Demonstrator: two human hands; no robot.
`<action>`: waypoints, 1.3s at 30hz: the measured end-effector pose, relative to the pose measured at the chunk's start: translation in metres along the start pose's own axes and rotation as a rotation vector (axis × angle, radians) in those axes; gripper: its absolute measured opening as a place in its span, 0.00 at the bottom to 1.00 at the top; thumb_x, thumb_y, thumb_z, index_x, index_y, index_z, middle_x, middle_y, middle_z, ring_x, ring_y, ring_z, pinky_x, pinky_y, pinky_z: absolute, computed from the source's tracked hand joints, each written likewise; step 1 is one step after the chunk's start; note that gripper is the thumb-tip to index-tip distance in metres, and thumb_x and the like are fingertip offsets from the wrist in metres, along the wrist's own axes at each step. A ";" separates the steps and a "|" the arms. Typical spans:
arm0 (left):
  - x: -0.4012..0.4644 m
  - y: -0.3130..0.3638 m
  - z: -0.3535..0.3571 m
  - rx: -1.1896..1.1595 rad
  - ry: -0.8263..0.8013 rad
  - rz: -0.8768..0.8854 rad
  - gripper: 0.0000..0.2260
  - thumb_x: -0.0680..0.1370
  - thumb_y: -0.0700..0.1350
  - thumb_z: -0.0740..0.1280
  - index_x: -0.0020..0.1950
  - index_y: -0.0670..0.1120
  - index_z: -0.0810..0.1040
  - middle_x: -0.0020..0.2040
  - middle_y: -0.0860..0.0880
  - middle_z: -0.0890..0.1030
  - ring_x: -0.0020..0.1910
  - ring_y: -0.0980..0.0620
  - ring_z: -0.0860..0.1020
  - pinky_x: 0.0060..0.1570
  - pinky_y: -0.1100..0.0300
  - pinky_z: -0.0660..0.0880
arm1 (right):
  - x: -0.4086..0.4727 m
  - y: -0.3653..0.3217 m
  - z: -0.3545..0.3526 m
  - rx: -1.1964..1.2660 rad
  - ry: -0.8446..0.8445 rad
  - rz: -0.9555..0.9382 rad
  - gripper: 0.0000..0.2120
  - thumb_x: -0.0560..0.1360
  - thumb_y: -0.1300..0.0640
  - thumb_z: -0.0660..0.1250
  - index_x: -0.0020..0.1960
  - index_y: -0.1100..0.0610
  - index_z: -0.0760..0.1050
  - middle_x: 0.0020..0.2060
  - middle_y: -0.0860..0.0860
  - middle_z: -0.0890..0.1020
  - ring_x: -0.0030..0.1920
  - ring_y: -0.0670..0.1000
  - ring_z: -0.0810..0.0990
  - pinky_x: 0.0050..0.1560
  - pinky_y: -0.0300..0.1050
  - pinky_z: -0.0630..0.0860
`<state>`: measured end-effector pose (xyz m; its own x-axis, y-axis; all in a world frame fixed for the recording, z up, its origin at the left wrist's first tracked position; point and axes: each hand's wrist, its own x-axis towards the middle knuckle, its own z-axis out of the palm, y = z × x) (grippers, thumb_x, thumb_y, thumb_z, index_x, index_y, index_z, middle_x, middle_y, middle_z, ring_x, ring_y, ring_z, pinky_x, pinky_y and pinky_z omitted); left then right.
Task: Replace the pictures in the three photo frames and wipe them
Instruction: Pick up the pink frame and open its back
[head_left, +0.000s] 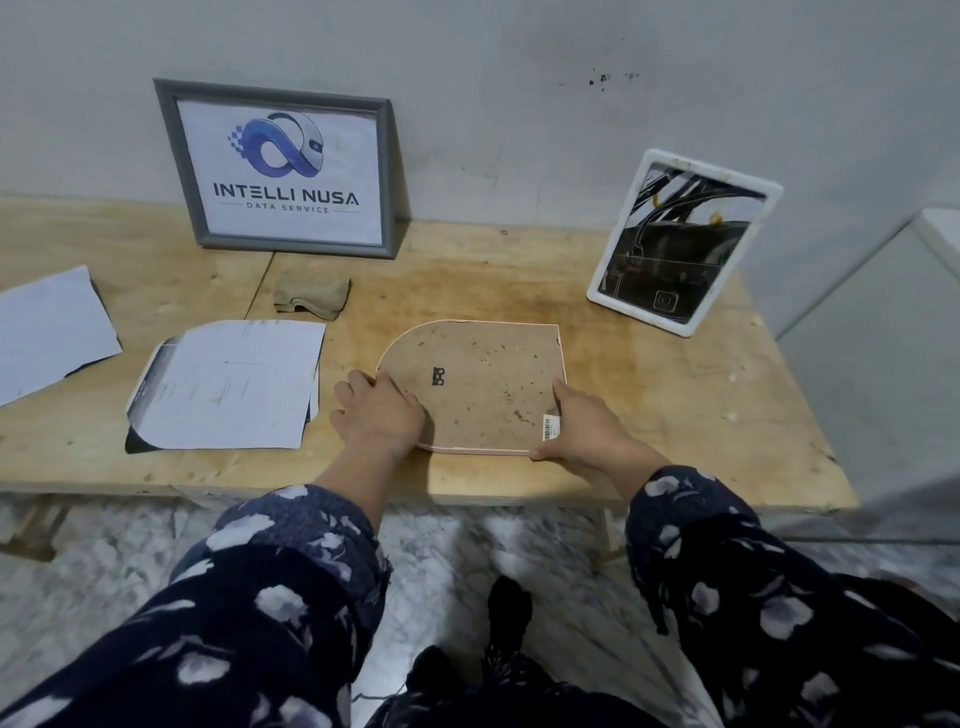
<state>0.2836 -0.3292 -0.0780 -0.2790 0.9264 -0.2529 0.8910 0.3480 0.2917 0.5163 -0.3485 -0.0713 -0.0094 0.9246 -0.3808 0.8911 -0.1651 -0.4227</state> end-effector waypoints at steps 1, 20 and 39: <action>0.001 0.003 -0.001 -0.021 -0.003 -0.022 0.18 0.78 0.53 0.57 0.64 0.45 0.71 0.64 0.42 0.65 0.65 0.41 0.62 0.61 0.46 0.65 | 0.000 -0.001 -0.002 -0.020 0.007 -0.009 0.41 0.62 0.51 0.80 0.69 0.56 0.64 0.61 0.53 0.76 0.60 0.55 0.73 0.56 0.48 0.73; 0.053 0.002 -0.007 -0.225 -0.192 -0.195 0.38 0.63 0.67 0.73 0.61 0.41 0.74 0.59 0.39 0.76 0.59 0.39 0.74 0.56 0.47 0.77 | 0.007 -0.004 -0.019 -0.217 -0.084 -0.030 0.23 0.63 0.53 0.80 0.51 0.55 0.71 0.54 0.52 0.78 0.48 0.51 0.72 0.42 0.43 0.67; 0.034 -0.001 -0.009 -0.538 -0.122 -0.048 0.32 0.73 0.52 0.73 0.65 0.39 0.58 0.66 0.38 0.71 0.62 0.36 0.73 0.60 0.41 0.72 | 0.001 -0.008 -0.020 -0.172 -0.070 0.019 0.34 0.63 0.56 0.80 0.65 0.59 0.71 0.62 0.52 0.78 0.60 0.54 0.75 0.52 0.44 0.73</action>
<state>0.2700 -0.2970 -0.0785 -0.2433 0.8953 -0.3732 0.5603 0.4438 0.6994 0.5179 -0.3391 -0.0518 -0.0179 0.8945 -0.4467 0.9557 -0.1160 -0.2706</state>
